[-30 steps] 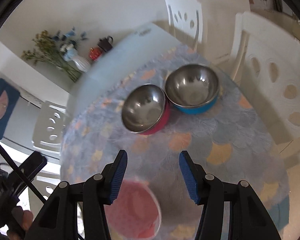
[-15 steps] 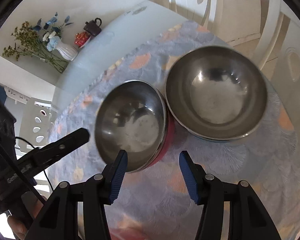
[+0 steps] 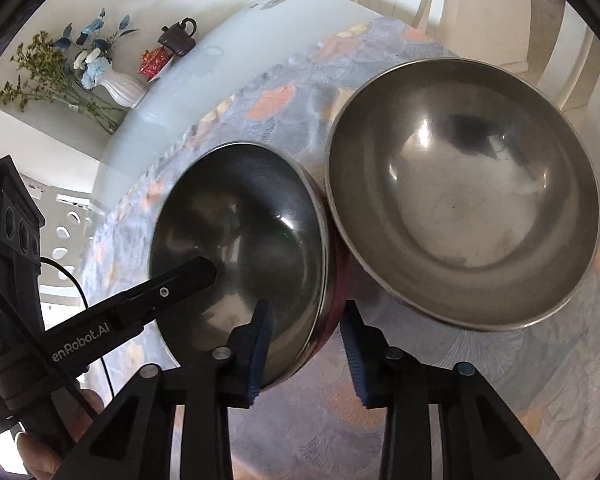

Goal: Organize plates and bowls
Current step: 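Carry the pink-sided steel bowl with both grippers over the pink bowl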

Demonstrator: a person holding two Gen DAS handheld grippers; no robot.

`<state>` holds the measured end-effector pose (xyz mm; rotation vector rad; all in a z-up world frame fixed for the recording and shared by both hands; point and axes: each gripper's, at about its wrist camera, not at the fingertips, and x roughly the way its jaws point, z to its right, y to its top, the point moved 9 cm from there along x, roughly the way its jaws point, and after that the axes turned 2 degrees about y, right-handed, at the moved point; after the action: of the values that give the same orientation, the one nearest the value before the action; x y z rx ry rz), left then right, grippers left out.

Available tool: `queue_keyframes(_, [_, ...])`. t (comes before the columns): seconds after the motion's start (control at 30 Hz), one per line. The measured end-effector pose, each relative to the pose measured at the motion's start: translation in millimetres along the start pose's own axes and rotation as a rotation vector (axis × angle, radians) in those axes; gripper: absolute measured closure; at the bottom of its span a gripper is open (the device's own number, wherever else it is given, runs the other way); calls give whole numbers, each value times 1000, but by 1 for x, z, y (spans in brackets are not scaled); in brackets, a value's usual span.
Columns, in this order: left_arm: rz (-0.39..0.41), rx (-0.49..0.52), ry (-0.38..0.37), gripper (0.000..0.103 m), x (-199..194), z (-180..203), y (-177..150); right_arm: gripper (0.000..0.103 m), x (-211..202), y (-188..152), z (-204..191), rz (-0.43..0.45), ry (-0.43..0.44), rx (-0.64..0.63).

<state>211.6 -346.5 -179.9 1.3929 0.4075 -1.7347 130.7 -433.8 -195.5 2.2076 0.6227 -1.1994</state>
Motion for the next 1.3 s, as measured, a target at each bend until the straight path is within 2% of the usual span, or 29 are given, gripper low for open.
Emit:
queue_keyframes(0.13, [21, 21, 20, 85, -4, 3, -3, 77, -1, -1, 2, -2, -6, 0])
queue_keyframes(0.4, [76, 32, 22, 85, -34, 7, -10, 78, -16, -9, -6, -7, -3, -4])
queue_keyframes(0.7, [213, -16, 5, 85, -128, 6, -44, 78, -80, -25, -61, 47, 43, -70])
queue_keyframes(0.87, [298, -32, 14, 85, -188, 6, -73, 78, -123, -55, -96, 81, 73, -125])
queue_keyframes(1.1, [382, -21, 18, 85, -241, 16, -122, 78, -182, -109, -126, 134, 76, -161])
queue_keyframes(1.2, [399, -24, 19, 85, -249, 20, -141, 78, -195, -133, -127, 135, 61, -172])
queue_keyframes(1.3, [385, -42, 3, 85, -244, 18, -158, 78, -196, -153, -120, 119, 49, -154])
